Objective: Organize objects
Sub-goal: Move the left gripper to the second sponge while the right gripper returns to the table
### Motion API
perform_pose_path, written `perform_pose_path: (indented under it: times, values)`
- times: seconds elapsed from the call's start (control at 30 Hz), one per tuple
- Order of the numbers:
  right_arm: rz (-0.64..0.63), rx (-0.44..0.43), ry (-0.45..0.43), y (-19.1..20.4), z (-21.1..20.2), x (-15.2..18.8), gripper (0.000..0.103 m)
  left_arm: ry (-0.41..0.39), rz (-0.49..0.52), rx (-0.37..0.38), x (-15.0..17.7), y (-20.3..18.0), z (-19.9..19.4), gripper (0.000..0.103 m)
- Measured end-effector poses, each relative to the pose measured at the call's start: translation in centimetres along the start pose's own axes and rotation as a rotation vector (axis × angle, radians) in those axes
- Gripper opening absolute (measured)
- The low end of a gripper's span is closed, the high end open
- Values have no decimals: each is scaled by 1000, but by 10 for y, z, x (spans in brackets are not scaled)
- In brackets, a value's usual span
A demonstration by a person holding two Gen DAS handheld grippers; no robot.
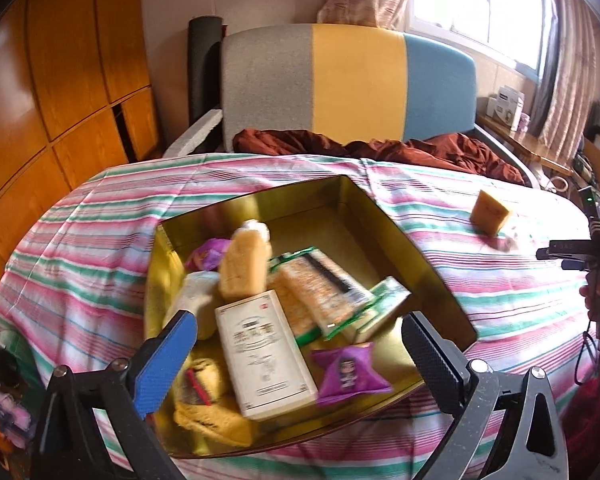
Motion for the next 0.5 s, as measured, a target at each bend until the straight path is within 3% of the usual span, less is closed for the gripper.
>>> perform_pose_path:
  times: [0.5]
  values:
    - [78, -15, 31, -15, -6, 5, 83, -18, 163, 200, -54, -130, 17, 103]
Point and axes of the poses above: each gripper's, at about its wrist camera, not at the fingertips, and z roughly the way its jaws point, y to its left, x to its underside, the point moved 10 cm from there along z, roughly the way its jaws point, and after that the axes turned 6 degrees about z, right-handed, at the moved point
